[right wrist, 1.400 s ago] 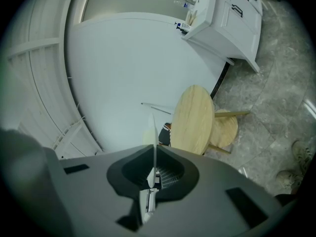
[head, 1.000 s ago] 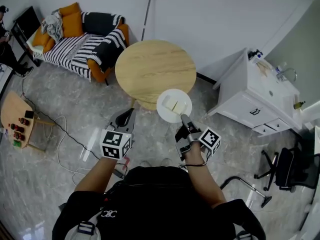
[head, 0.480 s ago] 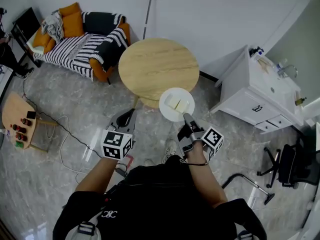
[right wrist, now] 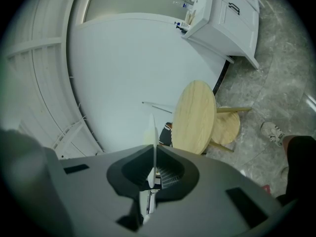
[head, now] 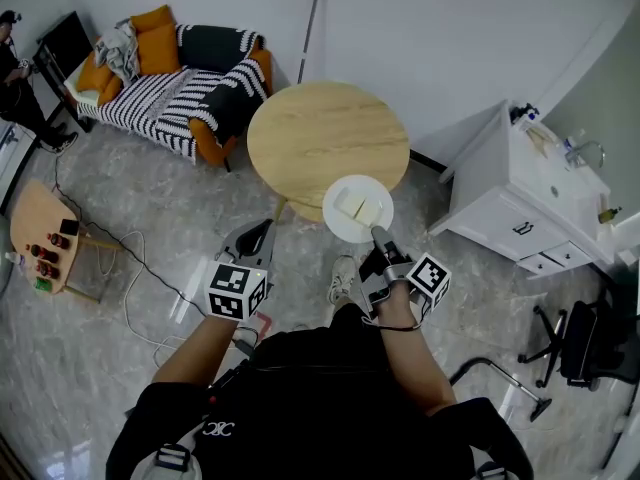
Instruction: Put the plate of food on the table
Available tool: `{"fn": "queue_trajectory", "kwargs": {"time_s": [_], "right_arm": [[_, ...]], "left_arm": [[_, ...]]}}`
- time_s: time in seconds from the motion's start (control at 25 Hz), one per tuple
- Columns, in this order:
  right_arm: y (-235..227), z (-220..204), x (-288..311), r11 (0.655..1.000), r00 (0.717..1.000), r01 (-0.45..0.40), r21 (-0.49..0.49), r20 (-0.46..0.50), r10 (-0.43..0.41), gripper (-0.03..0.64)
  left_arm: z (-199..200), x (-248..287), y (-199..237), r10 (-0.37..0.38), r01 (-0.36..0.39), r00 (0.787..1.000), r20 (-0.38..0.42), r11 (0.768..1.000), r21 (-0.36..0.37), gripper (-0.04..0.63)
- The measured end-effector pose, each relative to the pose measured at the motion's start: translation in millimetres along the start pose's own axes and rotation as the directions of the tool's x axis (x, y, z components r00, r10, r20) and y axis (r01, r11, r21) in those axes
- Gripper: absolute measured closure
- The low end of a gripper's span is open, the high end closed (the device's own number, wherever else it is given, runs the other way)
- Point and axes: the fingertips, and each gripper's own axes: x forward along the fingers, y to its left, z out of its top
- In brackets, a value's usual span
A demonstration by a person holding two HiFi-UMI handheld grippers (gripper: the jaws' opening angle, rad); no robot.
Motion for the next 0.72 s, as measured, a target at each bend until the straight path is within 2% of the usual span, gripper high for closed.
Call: {"fn": "queue_trajectory", "kwargs": {"time_s": [0.36, 0.72], "right_arm": [[-1.8, 33.0, 25.1, 1.0, 1.0, -0.012, 0.002, 0.019, 0.012, 0.597], [-6.1, 59.0, 65.6, 1.0, 1.0, -0.009, -0.004, -0.011, 0.009, 0.597]], "left_arm": [[7.9, 36.9, 5.2, -0.008, 0.008, 1.0, -0.007, 1.0, 0.007, 0.589], [17.1, 77.7, 16.4, 0.002, -0.002, 1.0, -0.015, 1.0, 0.006, 0.589]]}}
